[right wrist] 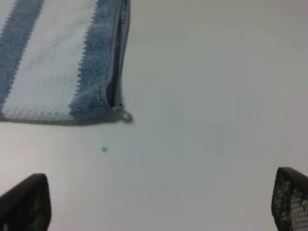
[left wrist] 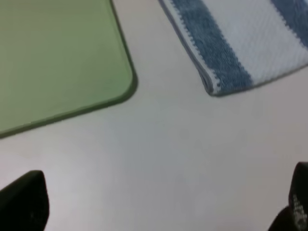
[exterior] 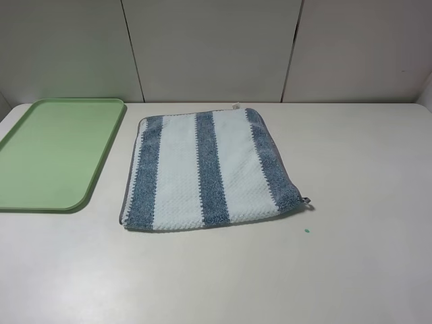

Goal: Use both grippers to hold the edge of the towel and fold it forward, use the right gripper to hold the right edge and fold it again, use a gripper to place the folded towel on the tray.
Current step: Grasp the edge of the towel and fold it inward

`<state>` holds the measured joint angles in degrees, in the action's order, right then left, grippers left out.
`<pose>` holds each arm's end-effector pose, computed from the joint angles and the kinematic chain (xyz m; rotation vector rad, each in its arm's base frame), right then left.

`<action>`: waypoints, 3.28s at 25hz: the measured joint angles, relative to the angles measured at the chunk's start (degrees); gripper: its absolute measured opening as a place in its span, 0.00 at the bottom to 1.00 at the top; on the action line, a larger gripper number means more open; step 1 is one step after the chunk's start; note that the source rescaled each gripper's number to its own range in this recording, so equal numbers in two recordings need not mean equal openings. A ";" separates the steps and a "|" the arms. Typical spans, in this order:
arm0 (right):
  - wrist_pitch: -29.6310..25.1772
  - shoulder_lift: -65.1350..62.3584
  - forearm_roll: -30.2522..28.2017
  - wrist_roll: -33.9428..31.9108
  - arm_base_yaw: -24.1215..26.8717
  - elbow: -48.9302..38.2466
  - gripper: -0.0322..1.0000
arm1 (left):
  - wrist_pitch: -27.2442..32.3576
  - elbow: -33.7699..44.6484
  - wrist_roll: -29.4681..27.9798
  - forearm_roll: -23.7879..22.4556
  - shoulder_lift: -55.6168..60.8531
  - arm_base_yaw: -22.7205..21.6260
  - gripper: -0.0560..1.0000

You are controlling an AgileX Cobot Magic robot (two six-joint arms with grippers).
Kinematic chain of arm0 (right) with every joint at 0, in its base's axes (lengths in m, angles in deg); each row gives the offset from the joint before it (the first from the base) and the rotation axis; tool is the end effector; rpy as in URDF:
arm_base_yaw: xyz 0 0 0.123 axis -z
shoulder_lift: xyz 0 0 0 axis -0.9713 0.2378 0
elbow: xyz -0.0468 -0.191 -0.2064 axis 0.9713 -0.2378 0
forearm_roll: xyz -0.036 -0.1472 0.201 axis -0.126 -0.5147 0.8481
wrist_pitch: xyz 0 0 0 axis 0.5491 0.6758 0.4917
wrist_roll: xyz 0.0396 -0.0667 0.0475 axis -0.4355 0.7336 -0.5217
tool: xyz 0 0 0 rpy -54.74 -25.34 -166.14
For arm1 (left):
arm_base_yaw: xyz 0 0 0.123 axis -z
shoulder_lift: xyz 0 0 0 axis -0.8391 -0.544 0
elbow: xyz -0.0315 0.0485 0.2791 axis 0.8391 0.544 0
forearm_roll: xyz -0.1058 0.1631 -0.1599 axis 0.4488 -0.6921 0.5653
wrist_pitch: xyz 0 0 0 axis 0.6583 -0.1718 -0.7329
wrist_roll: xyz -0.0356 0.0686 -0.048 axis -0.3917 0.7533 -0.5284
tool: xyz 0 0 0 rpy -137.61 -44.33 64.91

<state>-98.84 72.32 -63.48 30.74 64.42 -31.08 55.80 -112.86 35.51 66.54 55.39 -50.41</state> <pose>0.0415 0.0151 0.2901 -0.3421 2.2471 0.1541 0.0307 -0.0091 0.2945 0.3278 2.2145 -0.0477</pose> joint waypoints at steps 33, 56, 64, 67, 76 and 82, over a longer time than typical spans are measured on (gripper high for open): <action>11.70 39.68 -5.10 37.60 -22.68 10.70 1.00 | -8.64 -6.34 23.14 -6.17 -47.17 19.94 1.00; 26.07 60.32 -16.69 40.38 -22.68 10.70 1.00 | -28.32 -6.34 37.99 -15.47 -52.95 19.94 1.00; 30.12 64.53 -17.72 40.38 -22.68 10.70 1.00 | -32.58 -6.34 37.99 -17.35 -62.88 19.94 1.00; 31.25 65.71 -18.34 40.38 -22.68 10.70 1.00 | -34.56 -6.34 37.99 -17.35 -65.74 19.94 1.00; 33.39 70.12 -19.89 40.38 -22.68 10.70 1.00 | -39.08 -6.34 39.28 -17.60 -72.28 26.10 1.00; 34.30 72.58 -19.89 40.38 -22.68 10.70 1.00 | -41.90 -6.36 39.28 -17.60 -76.83 28.59 1.00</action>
<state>-64.53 144.90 -83.37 71.12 41.74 -20.38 13.89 -119.22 74.79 48.94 -21.44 -21.82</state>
